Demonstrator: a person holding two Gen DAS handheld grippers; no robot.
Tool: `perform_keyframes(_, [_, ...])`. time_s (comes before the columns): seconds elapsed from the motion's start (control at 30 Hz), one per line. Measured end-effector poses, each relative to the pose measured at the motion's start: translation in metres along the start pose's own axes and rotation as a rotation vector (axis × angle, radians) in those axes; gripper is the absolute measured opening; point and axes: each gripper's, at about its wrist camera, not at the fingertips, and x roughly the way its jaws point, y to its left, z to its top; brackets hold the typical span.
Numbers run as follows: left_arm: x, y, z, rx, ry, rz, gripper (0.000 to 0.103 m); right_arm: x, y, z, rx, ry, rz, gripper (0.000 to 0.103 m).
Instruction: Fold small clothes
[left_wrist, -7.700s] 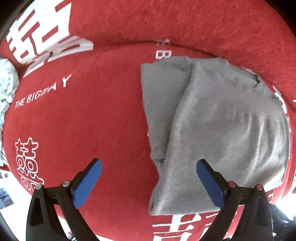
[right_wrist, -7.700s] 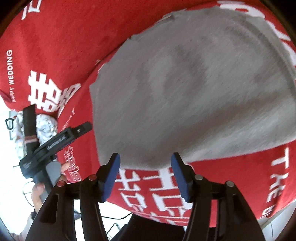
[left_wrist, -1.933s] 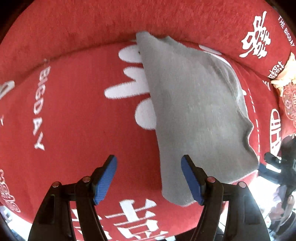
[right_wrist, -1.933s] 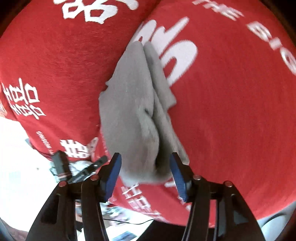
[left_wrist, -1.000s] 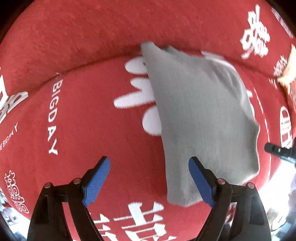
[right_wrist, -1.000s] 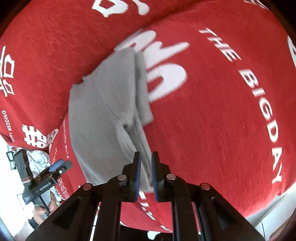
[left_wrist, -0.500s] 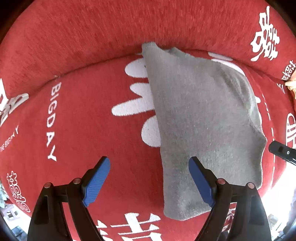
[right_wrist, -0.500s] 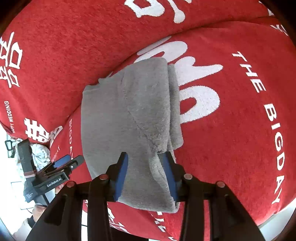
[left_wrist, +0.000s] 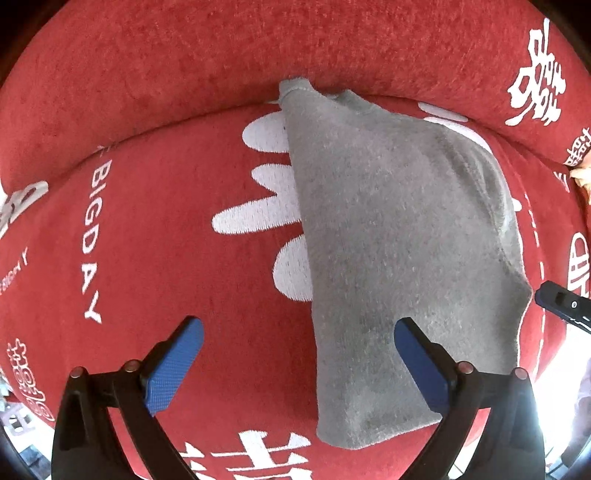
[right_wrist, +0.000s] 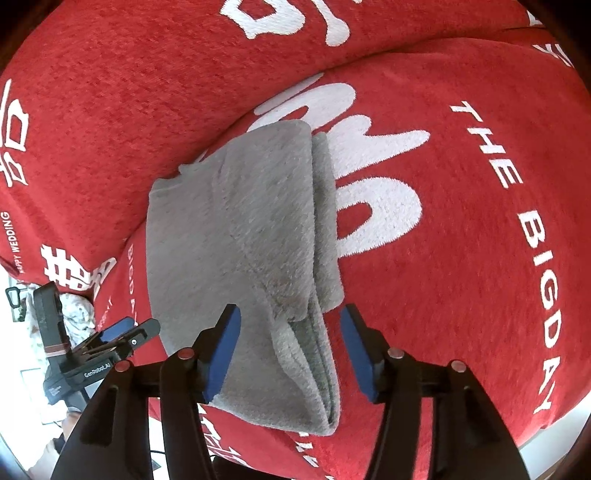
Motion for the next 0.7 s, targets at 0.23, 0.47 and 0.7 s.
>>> perform_keyframes(0.23, [0.005,0.005,0.016,-0.004,0.005,-0.035,0.103,0.004,-0.009,0.015,0.004,0.014,0.027,0.066])
perform_keyframes(0.47, [0.022,0.017,0.034,-0.031,0.044,-0.199,0.103,0.022,-0.033,0.034,0.048,0.056,0.121,0.067])
perform_keyframes(0.7, [0.052,0.008,0.052,-0.050,0.108,-0.364,0.103,0.051,-0.041,0.050,0.086,0.148,0.329,0.071])
